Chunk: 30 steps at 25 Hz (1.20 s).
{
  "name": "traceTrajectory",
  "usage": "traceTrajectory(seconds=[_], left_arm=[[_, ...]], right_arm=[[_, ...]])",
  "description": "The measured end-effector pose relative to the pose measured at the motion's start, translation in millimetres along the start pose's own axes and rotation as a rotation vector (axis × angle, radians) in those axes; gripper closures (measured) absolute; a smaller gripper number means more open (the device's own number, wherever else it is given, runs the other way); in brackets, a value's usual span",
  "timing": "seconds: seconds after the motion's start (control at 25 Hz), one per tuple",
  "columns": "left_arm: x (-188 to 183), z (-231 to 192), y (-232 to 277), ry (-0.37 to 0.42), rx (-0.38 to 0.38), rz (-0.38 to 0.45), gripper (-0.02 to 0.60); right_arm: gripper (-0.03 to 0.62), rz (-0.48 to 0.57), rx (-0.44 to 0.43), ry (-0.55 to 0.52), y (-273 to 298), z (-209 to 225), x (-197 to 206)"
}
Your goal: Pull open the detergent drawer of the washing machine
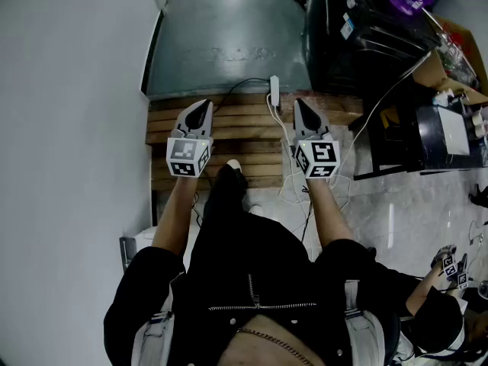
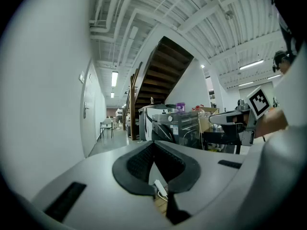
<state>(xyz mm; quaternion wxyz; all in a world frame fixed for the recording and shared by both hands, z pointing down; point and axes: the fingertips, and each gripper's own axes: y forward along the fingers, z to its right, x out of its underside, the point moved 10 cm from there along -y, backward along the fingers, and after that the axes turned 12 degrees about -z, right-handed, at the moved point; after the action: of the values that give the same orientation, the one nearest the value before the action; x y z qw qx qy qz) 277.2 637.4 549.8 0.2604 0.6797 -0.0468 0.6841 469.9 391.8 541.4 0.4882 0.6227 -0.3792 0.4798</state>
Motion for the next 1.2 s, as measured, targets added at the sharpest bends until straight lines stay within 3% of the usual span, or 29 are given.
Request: traceTrajectory(seconds=[0.32,0.68,1.0,1.2], left_arm=[[2,16,1,-0.008,0.018,-0.014,0.563],[10,4,33,-0.011,0.048,-0.027,0.563],[-2,-46,125,-0.003,0.110,-0.052,0.563],[-33,-91,182,-0.014,0.176,-0.090,0.563]], right_arm=[[0.589,0.014,-0.036,0.014,-12,3,2],[0.588,-0.024,-0.007,0.032,11,12,16],[0.588,-0.060,0.029,0.056,97,39,6],[0.588,-0.115,0.073,0.104,156,61,-30]])
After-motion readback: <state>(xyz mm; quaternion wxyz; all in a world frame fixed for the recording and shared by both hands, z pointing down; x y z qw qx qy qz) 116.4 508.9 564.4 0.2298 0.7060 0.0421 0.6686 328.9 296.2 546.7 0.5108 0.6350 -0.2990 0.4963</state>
